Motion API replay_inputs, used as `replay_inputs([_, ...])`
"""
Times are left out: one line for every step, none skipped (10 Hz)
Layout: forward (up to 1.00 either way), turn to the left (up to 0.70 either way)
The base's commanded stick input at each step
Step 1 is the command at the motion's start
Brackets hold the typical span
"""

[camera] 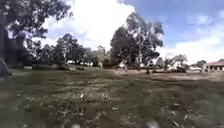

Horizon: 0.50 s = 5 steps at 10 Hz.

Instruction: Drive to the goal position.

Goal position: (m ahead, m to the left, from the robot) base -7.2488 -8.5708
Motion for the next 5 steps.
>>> replay_inputs([0.70,0.00])
replay_inputs([0.70,0.00])
replay_inputs([0.70,0.00])
replay_inputs([0.70,0.00])
replay_inputs([0.70,0.00])
